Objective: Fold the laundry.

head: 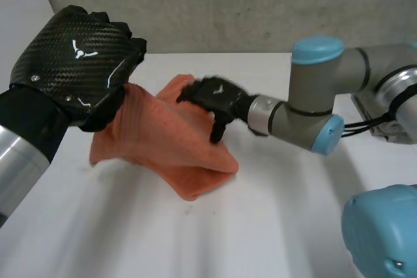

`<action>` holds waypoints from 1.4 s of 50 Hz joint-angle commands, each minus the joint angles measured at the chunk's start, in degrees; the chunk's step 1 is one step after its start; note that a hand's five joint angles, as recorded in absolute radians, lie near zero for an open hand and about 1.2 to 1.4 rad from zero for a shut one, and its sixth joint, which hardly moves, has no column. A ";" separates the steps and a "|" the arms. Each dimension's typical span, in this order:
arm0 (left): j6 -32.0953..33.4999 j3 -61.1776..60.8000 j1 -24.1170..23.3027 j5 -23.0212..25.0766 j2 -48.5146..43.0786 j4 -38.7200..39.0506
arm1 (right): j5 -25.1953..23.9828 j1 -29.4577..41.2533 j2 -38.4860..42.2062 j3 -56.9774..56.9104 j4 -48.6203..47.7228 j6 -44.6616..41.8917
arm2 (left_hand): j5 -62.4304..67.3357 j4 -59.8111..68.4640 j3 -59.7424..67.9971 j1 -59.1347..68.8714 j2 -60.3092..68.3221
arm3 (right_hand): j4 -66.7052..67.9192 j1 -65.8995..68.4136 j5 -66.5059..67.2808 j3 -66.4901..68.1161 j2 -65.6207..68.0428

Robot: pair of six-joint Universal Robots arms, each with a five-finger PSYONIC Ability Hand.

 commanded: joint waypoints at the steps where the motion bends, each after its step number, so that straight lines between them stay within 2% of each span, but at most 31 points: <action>1: 2.11 0.15 -1.14 -0.26 0.15 -0.86 | -7.10 2.45 4.29 0.02 6.45 -1.42 | 15.16 11.36 11.97 14.85 11.63 | -2.99 -1.29 -3.63 -1.96 -2.34; 5: 3.69 0.15 0.00 -0.26 -0.81 -0.68 | -7.54 2.45 4.21 -0.07 7.85 -1.51 | 15.16 11.36 11.97 14.85 11.63 | -2.99 -1.29 -3.63 -1.96 -2.34; 6: 3.95 0.15 0.53 -0.17 -1.07 -0.51 | -7.54 2.45 4.03 -0.07 8.12 -1.51 | 15.16 11.36 11.97 14.85 11.63 | 2.58 4.28 1.95 3.61 3.23; 9: 4.22 0.77 2.99 0.00 -2.22 0.28 | -7.89 2.53 3.42 0.02 10.13 -1.51 | 15.16 11.36 11.97 14.85 11.63 | 25.80 27.49 25.16 26.82 26.44; 10: 4.31 0.94 3.60 0.01 -2.57 0.46 | -7.98 2.45 3.07 0.19 11.01 -1.60 | 15.16 11.36 11.97 14.85 11.63 | 36.68 38.38 36.05 37.71 37.33; 12: 4.40 1.47 5.27 0.09 -3.27 1.68 | -7.37 2.19 2.63 -0.24 13.29 -1.86 | 15.16 11.36 11.97 14.85 11.63 | 66.86 68.55 66.22 67.88 67.50; 14: 4.40 2.00 6.07 0.09 -3.89 3.09 | -6.84 2.10 2.36 -0.60 14.27 -1.86 | 15.16 11.36 11.97 14.85 11.63 | 67.01 68.71 66.37 68.04 67.66; 17: 4.13 3.40 6.77 -0.08 -5.56 5.82 | -3.51 1.31 -0.35 0.37 14.98 -2.30 | 15.16 11.36 11.97 14.85 11.63 | 67.01 68.71 66.37 68.04 67.66; 19: 4.13 4.28 7.03 -0.26 -6.43 7.31 | 0.35 -1.40 -3.59 2.37 14.89 -1.60 | 15.16 11.36 11.97 14.85 11.63 | 67.01 68.71 66.37 68.04 67.66; 21: 4.04 4.63 7.30 -0.17 -6.96 8.02 | 2.21 -3.61 -5.80 5.89 14.28 -1.60 | 15.16 11.36 11.97 14.85 11.63 | 67.01 68.71 66.37 68.04 67.66; 25: 3.87 5.43 7.56 -0.17 -8.72 9.77 | 3.01 -7.65 -16.33 20.11 9.63 -2.39 | 15.16 11.36 11.97 14.85 11.63 | 67.01 68.71 66.37 68.04 67.66; 26: 3.87 5.43 7.74 -0.26 -9.33 10.30 | 2.84 -8.53 -22.80 26.93 7.18 -2.57 | 15.16 11.36 11.97 14.85 11.63 | 67.01 68.71 66.37 68.04 67.66; 29: 3.78 5.08 7.83 -0.26 -9.86 10.74 | 2.74 -9.59 -32.50 37.60 4.70 -3.53 | 15.16 11.36 11.97 14.85 11.63 | 67.01 68.71 66.37 68.04 67.66; 30: 3.69 4.73 7.83 -0.26 -10.13 10.75 | 2.75 -9.94 -38.01 44.07 4.34 -4.93 | 15.16 11.36 11.97 14.85 11.63 | 67.01 68.71 66.37 68.04 67.66; 33: 3.69 4.20 7.83 -0.26 -10.83 10.75 | 3.79 -9.42 -45.16 54.29 5.22 -9.83 | 15.16 11.36 11.97 14.85 11.63 | 67.01 68.71 66.37 68.04 67.66; 35: 3.60 3.49 7.83 -0.26 -11.18 10.75 | 3.71 -9.42 -46.59 57.93 4.78 -12.05 | 15.16 11.36 11.97 14.85 11.63 | 67.01 68.71 66.37 68.04 67.66; 36: 3.60 3.32 7.83 -0.26 -11.18 10.75 | 3.97 -9.59 -46.86 58.90 4.43 -12.49 | 15.16 11.36 11.97 14.85 11.63 | 61.58 63.27 60.94 62.60 62.22; 37: 3.52 3.06 7.74 -0.34 -11.18 10.75 | 5.19 -9.68 -46.95 59.60 2.86 -12.41 | 15.16 11.36 11.97 14.85 11.63 | 38.54 40.23 37.90 39.57 39.19; 40: 3.52 2.88 7.56 -0.35 -11.10 10.75 | 9.76 -9.59 -46.07 58.12 -0.04 -10.22 | 15.16 11.36 11.97 14.85 11.63 | 14.84 16.53 14.20 15.86 15.48; 41: 3.52 2.79 7.39 -0.35 -10.66 10.75 | 13.17 -9.33 -44.85 56.03 -1.62 -8.30 | 15.16 11.36 11.97 14.85 11.63 | -1.56 0.13 -2.20 -0.53 -0.91; 42: 3.52 2.79 7.30 -0.35 -10.31 10.66 | 14.34 -9.24 -43.53 54.79 -2.16 -7.32 | 15.16 11.36 11.97 14.85 11.63 | -2.99 -1.29 -3.63 -1.96 -2.34; 45: 3.69 3.14 6.95 -0.43 -9.08 10.57 | 17.77 -8.89 -36.17 48.57 -1.99 -4.16 | 15.16 11.36 11.97 14.85 11.63 | -2.99 -1.29 -3.63 -1.96 -2.34; 47: 3.69 3.40 6.86 -0.52 -7.94 10.48 | 17.25 -8.72 -32.64 45.47 -0.50 -2.84 | 15.16 11.36 11.97 14.85 11.63 | -2.99 -1.29 -3.63 -1.96 -2.34; 52: 3.69 3.67 7.12 -0.79 -6.53 10.39 | 11.28 -7.22 -26.65 38.96 6.53 1.03 | 15.16 11.36 11.97 14.85 11.63 | -2.99 -1.29 -3.63 -1.96 -2.34; 53: 3.69 3.67 7.21 -0.79 -6.53 10.39 | 8.92 -6.96 -25.43 37.91 7.32 2.52 | 15.16 11.36 11.97 14.85 11.63 | -2.99 -1.29 -3.63 -1.96 -2.34; 56: 3.69 3.67 7.30 -0.79 -6.70 10.39 | 6.53 -6.70 -23.57 36.93 7.15 4.89 | 15.16 11.36 11.97 14.85 11.63 | -2.99 -1.29 -3.63 -1.96 -2.34; 65: 3.60 3.76 7.04 -0.87 -7.32 10.66 | 5.73 -0.37 -17.60 33.51 -0.05 16.50 | 15.16 11.36 11.97 14.85 11.63 | -2.99 -1.29 -3.63 -1.96 -2.34; 67: 3.60 3.93 7.04 -0.79 -7.49 10.75 | 5.73 -0.28 -16.63 33.07 -1.28 18.34 | 15.16 11.36 11.97 14.85 11.63 | 6.46 8.16 5.82 7.49 7.11; 68: 3.52 4.28 7.04 -0.87 -7.84 10.75 | 6.00 -0.19 -15.49 32.02 -2.15 20.09 | 15.16 11.36 11.97 14.85 11.63 | 17.84 19.53 17.20 18.87 18.49; 70: 3.34 4.81 6.95 -0.87 -8.19 10.75 | 6.09 -0.10 -14.26 30.79 -2.86 21.68 | 15.16 11.36 11.97 14.85 11.63 | 31.67 33.36 31.03 32.70 32.32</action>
